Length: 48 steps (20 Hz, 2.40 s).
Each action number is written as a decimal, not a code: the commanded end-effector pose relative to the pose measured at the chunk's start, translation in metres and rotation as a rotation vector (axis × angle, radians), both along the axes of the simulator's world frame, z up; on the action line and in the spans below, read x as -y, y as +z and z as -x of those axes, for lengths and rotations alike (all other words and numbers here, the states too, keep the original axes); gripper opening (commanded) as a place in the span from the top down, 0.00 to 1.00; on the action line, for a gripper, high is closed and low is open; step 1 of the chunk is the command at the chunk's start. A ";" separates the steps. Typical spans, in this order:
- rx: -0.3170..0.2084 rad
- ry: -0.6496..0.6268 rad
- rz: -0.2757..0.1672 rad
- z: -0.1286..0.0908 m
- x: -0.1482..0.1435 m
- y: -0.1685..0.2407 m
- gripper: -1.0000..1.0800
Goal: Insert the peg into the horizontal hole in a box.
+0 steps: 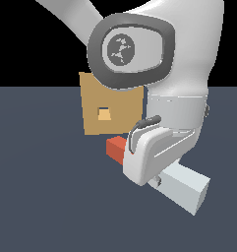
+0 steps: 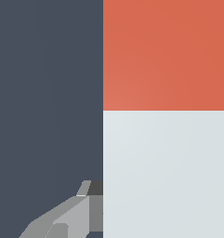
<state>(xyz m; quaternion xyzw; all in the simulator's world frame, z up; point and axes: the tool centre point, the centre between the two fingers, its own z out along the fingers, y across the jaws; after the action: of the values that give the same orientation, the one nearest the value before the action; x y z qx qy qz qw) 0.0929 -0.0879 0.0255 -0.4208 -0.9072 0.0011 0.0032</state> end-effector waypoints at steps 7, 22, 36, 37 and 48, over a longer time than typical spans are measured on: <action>0.006 -0.122 0.001 0.031 -0.013 0.015 1.00; 0.006 -0.430 0.002 0.101 -0.064 0.046 1.00; 0.006 -0.584 0.002 0.127 -0.099 0.062 1.00; 0.006 -0.587 0.002 0.128 -0.100 0.062 1.00; 0.010 -0.592 0.001 0.125 -0.102 0.065 1.00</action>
<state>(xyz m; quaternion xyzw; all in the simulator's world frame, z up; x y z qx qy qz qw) -0.0356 0.0138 0.0862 -0.6670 -0.7451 0.0013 0.0016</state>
